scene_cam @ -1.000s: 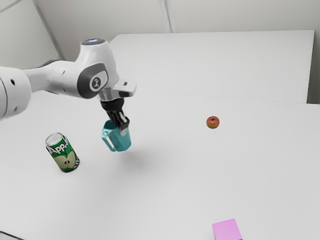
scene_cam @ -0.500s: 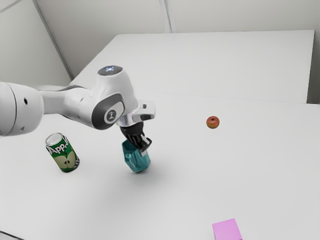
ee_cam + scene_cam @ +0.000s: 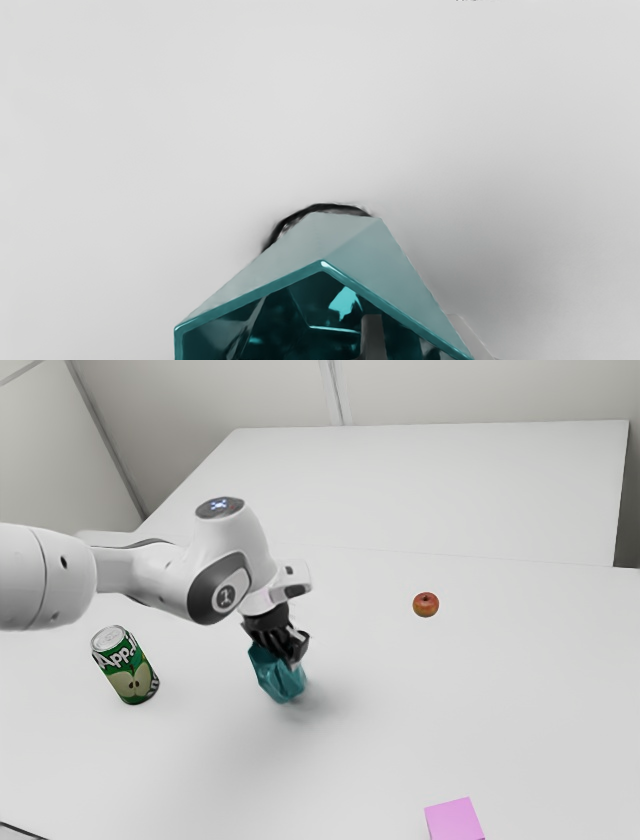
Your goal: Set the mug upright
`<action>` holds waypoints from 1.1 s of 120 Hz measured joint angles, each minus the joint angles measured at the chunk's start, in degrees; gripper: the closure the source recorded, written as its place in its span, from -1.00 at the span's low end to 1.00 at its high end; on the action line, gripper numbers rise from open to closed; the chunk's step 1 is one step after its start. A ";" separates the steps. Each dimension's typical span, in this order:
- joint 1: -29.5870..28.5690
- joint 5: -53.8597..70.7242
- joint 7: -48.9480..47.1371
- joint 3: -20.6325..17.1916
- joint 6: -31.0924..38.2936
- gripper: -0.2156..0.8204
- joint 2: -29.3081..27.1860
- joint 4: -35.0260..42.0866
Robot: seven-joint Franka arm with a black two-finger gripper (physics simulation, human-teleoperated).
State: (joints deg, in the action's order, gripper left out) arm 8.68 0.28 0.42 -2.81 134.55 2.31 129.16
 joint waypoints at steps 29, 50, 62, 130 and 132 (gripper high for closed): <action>-4.14 -0.24 -2.62 0.18 -0.19 -0.21 0.11 -0.03; -1.51 -0.22 -3.91 0.35 -0.54 -0.42 -0.13 -0.45; -0.63 -0.21 -4.46 0.43 -0.81 -0.48 -0.39 -0.44; -2.64 0.15 -5.83 -0.06 -11.35 -0.58 -11.22 -20.30; -2.42 0.22 -5.82 -0.16 -13.28 -0.58 -11.57 -22.68</action>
State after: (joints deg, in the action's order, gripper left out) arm 6.26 0.51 -5.40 -2.97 121.27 -9.26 106.48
